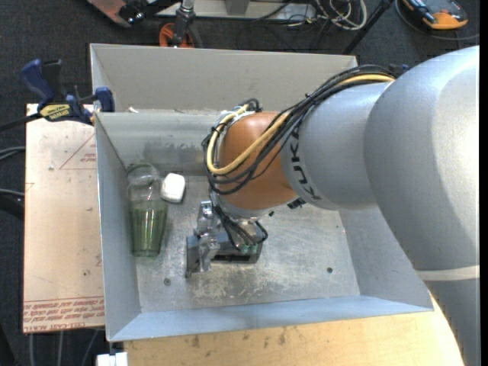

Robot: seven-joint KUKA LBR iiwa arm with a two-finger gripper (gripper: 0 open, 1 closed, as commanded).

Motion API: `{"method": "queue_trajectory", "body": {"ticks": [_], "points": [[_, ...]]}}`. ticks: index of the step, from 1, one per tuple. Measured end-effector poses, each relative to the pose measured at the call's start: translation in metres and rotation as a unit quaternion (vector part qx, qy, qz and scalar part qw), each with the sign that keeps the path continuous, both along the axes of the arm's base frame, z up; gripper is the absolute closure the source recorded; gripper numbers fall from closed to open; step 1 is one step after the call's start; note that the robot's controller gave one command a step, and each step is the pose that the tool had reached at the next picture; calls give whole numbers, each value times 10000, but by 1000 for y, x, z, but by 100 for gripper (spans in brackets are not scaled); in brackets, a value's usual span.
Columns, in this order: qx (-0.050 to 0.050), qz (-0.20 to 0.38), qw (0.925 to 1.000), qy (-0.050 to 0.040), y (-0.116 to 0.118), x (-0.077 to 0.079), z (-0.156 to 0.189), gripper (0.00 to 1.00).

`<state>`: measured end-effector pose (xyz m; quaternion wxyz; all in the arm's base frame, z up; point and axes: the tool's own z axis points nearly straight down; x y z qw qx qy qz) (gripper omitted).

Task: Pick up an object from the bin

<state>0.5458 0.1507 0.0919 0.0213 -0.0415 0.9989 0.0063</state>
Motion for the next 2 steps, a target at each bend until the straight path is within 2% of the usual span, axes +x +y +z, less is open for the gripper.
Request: {"method": "queue_trajectory", "body": {"ticks": [2], "points": [[1, -1, 10000, 0, 0, 0, 0, 100]]}}
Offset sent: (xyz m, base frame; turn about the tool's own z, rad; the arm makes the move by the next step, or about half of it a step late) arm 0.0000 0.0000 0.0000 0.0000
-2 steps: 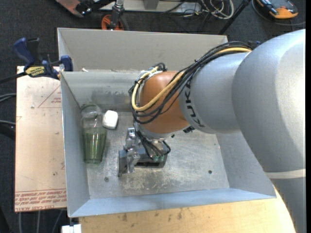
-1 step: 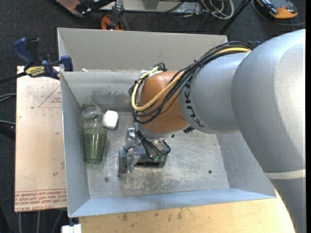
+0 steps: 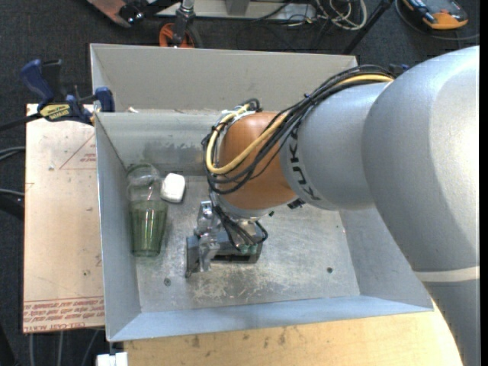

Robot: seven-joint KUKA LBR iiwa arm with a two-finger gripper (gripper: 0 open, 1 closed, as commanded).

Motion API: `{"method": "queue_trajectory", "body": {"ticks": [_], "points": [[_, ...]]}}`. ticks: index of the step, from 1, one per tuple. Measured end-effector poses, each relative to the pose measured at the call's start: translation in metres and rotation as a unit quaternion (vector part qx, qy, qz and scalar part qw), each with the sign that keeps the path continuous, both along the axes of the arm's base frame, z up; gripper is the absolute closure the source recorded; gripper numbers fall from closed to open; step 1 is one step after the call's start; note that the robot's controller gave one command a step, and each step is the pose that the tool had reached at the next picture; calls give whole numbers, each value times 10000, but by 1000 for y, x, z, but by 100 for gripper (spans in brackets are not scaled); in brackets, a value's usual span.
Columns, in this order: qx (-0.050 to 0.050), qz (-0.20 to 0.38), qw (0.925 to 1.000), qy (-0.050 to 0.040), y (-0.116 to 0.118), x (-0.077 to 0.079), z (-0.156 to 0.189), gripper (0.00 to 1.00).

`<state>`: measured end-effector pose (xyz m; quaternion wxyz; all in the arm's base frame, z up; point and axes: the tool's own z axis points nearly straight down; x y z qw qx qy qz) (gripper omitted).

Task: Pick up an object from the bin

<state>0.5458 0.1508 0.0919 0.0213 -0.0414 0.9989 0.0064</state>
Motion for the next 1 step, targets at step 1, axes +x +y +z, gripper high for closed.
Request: {"method": "queue_trajectory", "body": {"ticks": [1], "points": [[0, 1, 10000, 0, 0, 0, 0, 100]]}}
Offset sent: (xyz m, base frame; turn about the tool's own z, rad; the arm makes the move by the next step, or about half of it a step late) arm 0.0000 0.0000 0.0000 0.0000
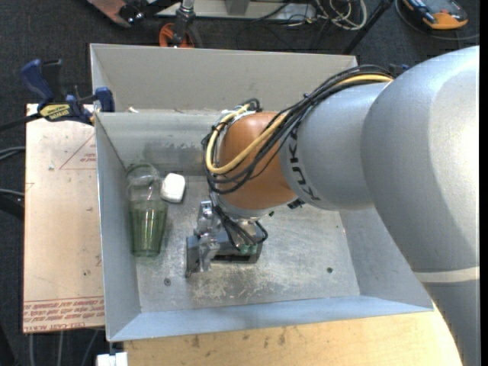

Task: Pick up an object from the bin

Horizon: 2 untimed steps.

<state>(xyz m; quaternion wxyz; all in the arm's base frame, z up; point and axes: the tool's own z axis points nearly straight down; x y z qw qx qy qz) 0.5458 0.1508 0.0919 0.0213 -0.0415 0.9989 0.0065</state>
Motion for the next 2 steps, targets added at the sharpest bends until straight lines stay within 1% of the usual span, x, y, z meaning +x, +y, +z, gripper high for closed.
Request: {"method": "queue_trajectory", "body": {"ticks": [2], "points": [[1, -1, 10000, 1, 0, 0, 0, 100]]}}
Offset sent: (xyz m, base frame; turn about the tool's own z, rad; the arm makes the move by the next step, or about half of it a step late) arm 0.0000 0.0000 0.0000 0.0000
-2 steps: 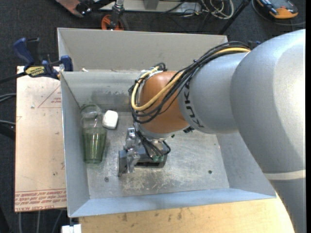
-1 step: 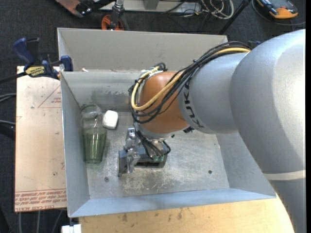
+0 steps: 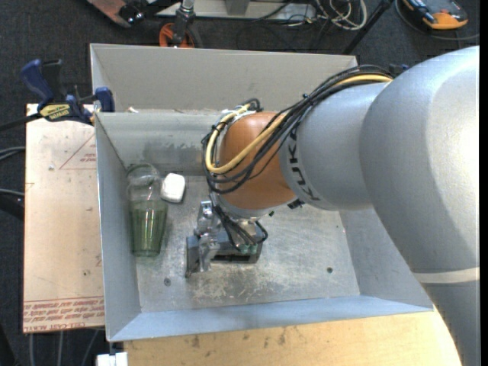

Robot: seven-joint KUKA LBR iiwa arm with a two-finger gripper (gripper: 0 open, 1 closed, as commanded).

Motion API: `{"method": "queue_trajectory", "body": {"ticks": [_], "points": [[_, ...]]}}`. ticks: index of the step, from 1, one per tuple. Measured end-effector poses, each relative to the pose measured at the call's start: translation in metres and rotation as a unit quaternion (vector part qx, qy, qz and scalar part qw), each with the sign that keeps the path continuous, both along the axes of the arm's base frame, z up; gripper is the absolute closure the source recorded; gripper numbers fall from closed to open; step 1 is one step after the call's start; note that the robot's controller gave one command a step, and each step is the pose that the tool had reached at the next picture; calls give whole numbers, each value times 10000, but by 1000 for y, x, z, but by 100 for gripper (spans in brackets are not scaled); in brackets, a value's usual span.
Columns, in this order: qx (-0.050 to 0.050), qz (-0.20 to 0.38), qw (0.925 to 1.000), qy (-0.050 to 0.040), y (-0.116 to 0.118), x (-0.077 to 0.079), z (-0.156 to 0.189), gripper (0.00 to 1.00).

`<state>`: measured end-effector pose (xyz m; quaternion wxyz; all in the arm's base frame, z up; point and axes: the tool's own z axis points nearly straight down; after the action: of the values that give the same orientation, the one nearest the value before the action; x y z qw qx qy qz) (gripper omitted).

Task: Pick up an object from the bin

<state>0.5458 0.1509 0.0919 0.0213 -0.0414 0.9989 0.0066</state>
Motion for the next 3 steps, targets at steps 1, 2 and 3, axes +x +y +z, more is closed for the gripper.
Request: {"method": "queue_trajectory", "body": {"ticks": [1, 2, 3], "points": [[0, 0, 10000, 0, 0, 0, 0, 100], [1, 0, 10000, 0, 0, 0, 0, 100], [1, 0, 10000, 0, 0, 0, 0, 100]]}}
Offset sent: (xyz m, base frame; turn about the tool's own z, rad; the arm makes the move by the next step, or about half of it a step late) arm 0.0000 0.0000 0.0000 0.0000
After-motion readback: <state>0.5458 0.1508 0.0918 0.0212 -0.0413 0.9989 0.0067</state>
